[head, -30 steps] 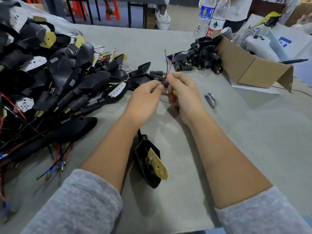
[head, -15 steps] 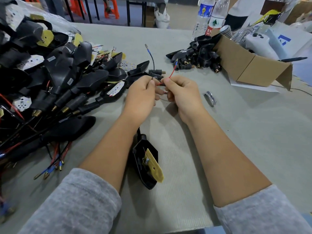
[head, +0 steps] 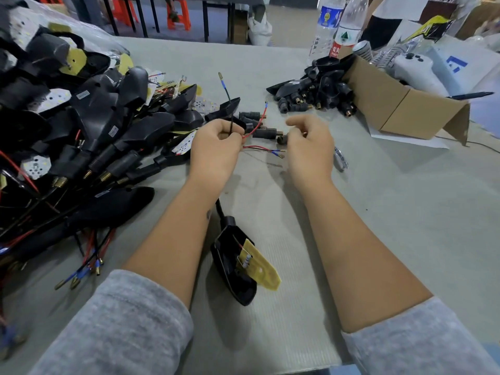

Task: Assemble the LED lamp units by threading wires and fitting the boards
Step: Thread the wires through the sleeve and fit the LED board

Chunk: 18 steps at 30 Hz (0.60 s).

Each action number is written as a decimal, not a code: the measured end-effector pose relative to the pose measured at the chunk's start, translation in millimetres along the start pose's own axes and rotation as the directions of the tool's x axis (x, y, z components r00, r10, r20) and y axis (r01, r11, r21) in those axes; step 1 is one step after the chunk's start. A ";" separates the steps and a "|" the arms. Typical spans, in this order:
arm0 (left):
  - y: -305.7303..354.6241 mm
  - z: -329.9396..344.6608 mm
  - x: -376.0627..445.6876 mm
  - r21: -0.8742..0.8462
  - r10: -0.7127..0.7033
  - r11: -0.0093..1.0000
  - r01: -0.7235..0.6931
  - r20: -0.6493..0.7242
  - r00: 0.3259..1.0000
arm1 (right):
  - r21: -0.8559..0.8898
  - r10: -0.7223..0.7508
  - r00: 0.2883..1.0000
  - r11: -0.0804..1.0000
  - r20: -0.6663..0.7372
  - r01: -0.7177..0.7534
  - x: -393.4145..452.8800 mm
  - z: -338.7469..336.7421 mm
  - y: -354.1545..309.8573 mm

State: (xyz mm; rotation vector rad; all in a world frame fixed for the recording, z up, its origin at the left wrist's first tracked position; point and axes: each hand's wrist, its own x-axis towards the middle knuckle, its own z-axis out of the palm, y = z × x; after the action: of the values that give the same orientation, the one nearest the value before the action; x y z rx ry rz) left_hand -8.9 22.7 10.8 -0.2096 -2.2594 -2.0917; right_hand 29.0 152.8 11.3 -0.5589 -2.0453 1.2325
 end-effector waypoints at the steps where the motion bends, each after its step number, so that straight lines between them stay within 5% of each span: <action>1: 0.0 0.0 -0.5 0.006 0.001 1.000 -0.001 0.004 1.000 | -0.066 -0.003 1.000 0.998 -0.014 0.002 3.0 -2.8 3.7; 10: 8.4 -0.2 -6.6 0.020 0.034 0.999 -0.035 0.033 0.999 | -0.406 0.065 0.978 0.913 0.200 0.023 11.0 -4.0 17.4; 18: 6.3 -0.8 -8.7 -0.027 0.138 0.990 -0.136 0.077 0.987 | -0.539 -0.001 0.991 0.840 0.130 0.072 8.2 -3.2 17.6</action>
State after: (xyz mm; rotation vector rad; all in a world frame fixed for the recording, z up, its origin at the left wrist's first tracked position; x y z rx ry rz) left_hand 0.5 21.9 15.9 -0.4430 -2.1962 -2.0732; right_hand 26.1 168.2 -0.5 -0.7076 -2.5135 0.6567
